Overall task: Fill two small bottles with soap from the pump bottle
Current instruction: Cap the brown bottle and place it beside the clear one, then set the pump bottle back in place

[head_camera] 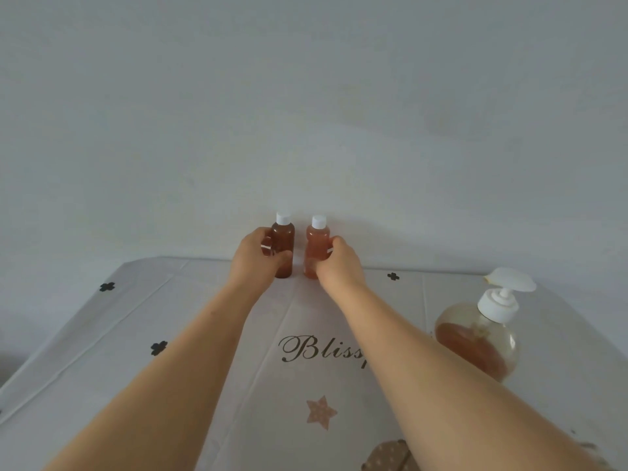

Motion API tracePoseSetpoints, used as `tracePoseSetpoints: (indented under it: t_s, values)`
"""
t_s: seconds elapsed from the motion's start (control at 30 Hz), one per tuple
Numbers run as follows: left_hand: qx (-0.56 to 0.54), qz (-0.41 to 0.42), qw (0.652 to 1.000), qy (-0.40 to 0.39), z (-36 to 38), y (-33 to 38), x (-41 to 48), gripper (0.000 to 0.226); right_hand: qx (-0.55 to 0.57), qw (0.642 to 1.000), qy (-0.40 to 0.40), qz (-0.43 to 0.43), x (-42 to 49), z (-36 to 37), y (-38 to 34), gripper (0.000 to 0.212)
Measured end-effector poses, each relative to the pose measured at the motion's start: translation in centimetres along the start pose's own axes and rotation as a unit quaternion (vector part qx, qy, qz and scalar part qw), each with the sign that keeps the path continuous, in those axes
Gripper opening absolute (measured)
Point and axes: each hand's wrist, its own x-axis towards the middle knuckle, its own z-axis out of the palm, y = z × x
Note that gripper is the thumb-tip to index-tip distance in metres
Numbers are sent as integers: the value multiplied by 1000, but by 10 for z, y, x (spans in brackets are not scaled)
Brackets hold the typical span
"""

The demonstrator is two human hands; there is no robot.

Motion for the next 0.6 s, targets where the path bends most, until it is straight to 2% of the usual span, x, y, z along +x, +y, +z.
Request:
tracePoseSetpoints:
  t_s: [0.13, 0.3, 0.37, 0.5, 0.6]
  values:
    - [8, -2, 1000, -4, -1, -3, 0, 39, -1, 1000, -6, 2, 2, 2, 0, 31]
    - [22, -16, 999, -18, -2, -1, -3, 60, 5, 1000, -26, 10, -2, -4, 1, 51]
    - [22, -32, 999, 4, -3, 0, -6, 64, 2, 1000, -26, 11, -5, -9, 2, 52]
    - [19, -35, 995, 88, -9, 13, -21, 48, 10, 1000, -14, -2, -21, -28, 3, 49]
    - [-11, -20, 993, 112, -10, 30, -39, 38, 24, 999, -10, -24, -45, -46, 4, 45]
